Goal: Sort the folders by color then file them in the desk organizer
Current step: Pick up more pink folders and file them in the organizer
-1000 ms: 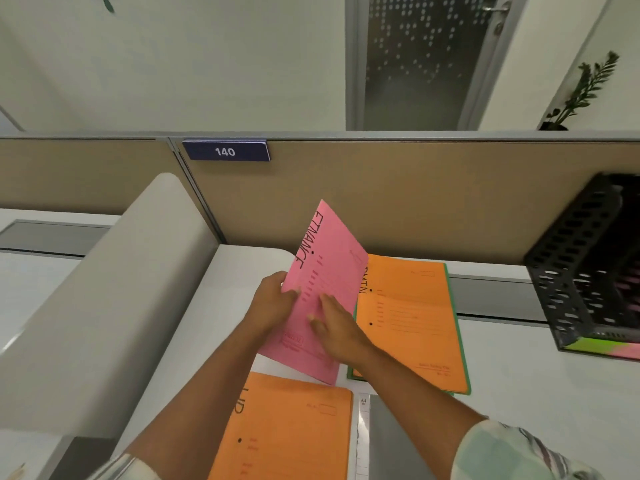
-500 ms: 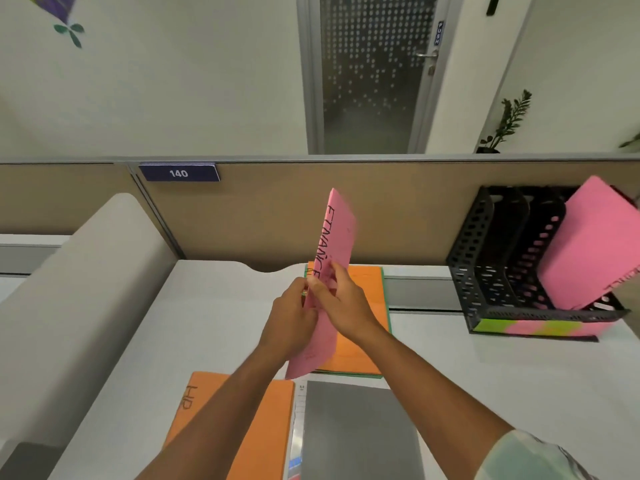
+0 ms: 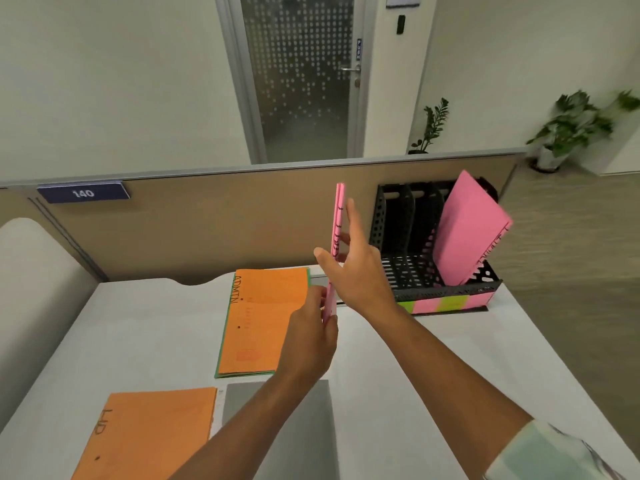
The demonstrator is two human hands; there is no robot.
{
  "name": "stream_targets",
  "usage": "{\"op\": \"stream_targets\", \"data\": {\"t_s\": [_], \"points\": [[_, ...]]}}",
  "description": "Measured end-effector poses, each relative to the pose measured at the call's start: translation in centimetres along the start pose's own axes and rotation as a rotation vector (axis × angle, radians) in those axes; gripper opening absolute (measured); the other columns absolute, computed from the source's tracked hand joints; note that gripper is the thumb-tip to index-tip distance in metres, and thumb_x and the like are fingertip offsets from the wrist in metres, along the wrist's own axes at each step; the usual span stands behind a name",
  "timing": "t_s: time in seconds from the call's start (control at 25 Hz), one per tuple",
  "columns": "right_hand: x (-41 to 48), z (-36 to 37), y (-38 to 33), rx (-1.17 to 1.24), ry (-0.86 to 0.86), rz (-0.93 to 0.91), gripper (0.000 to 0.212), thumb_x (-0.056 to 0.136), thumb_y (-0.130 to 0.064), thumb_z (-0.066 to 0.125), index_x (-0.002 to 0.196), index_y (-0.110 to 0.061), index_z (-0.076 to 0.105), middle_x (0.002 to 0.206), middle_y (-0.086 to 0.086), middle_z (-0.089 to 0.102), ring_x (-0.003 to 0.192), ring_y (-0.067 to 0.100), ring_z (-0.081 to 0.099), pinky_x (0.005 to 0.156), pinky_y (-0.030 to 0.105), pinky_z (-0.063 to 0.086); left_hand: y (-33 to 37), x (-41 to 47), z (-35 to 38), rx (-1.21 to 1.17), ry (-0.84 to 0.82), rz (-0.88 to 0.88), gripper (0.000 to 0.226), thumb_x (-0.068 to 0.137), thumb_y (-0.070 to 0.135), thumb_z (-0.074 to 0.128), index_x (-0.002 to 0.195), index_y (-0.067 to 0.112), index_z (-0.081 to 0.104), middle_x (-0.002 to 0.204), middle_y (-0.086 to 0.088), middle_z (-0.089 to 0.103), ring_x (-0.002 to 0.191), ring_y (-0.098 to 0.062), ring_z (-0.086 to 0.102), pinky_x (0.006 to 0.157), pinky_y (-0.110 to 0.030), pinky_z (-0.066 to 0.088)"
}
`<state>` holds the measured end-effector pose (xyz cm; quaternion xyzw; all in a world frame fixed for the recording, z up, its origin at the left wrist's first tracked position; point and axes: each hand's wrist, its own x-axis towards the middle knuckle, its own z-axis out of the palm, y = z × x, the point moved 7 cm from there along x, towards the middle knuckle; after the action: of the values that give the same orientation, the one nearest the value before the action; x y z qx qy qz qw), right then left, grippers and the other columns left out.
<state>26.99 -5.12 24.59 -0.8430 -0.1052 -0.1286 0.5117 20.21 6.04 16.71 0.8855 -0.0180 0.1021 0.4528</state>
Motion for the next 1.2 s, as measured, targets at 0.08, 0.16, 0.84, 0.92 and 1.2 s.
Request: {"op": "stream_targets", "data": {"t_s": [0.08, 0.16, 0.84, 0.92, 1.2], "points": [[0.1, -3.9, 0.3, -0.049, 0.049, -0.049, 0.095, 0.095, -0.044, 0.064, 0.158, -0.054, -0.006, 0.117, -0.007, 0.066, 0.083, 0.003, 0.065, 0.080, 0.031, 0.057, 1.9, -0.3, 3.0, -0.005, 0.010, 0.006, 0.034, 0.101, 0.011, 0.061, 0.118, 0.035, 0.046, 0.106, 0.001, 0.076, 0.087, -0.022, 0.072, 0.069, -0.050, 0.060], [0.2, -7.4, 0.6, -0.083, 0.087, -0.078, 0.092, 0.095, -0.037, 0.063, 0.159, -0.053, -0.002, 0.108, -0.005, 0.067, 0.073, 0.006, 0.064, 0.073, 0.033, 0.062, 3.5, -0.5, 5.8, -0.017, 0.009, 0.014, 0.033, 0.101, 0.012, 0.061, 0.120, 0.033, 0.047, 0.107, 0.003, 0.075, 0.091, -0.020, 0.072, 0.071, -0.046, 0.061], [4.0, -26.9, 6.9, -0.364, 0.435, -0.147, 0.043, 0.098, -0.019, 0.064, 0.137, -0.019, 0.048, 0.089, 0.001, 0.063, 0.068, 0.017, 0.062, 0.058, 0.020, 0.049, 13.8, 7.6, 24.4, -0.042, -0.244, 0.071, 0.069, 0.099, 0.021, 0.074, 0.159, 0.035, 0.042, 0.130, 0.008, 0.074, 0.111, -0.012, 0.071, 0.100, -0.033, 0.060], [4.7, -27.7, 7.7, -0.348, 0.437, -0.150, 0.041, 0.099, -0.017, 0.065, 0.136, -0.015, 0.049, 0.091, 0.003, 0.065, 0.069, 0.019, 0.064, 0.058, 0.016, 0.048, 14.7, 9.5, 25.9, -0.086, -0.260, 0.028, 0.062, 0.102, 0.019, 0.069, 0.158, 0.029, 0.045, 0.127, 0.002, 0.075, 0.108, -0.014, 0.072, 0.102, -0.041, 0.061], [6.0, -27.9, 10.8, -0.318, 0.464, -0.190, 0.034, 0.100, -0.014, 0.067, 0.129, -0.004, 0.053, 0.109, 0.015, 0.070, 0.087, 0.026, 0.073, 0.071, 0.033, 0.065, 14.9, 14.5, 29.4, -0.200, -0.285, -0.036, 0.055, 0.108, 0.012, 0.057, 0.160, 0.020, 0.042, 0.132, -0.004, 0.072, 0.102, -0.012, 0.072, 0.085, -0.017, 0.062]]}}
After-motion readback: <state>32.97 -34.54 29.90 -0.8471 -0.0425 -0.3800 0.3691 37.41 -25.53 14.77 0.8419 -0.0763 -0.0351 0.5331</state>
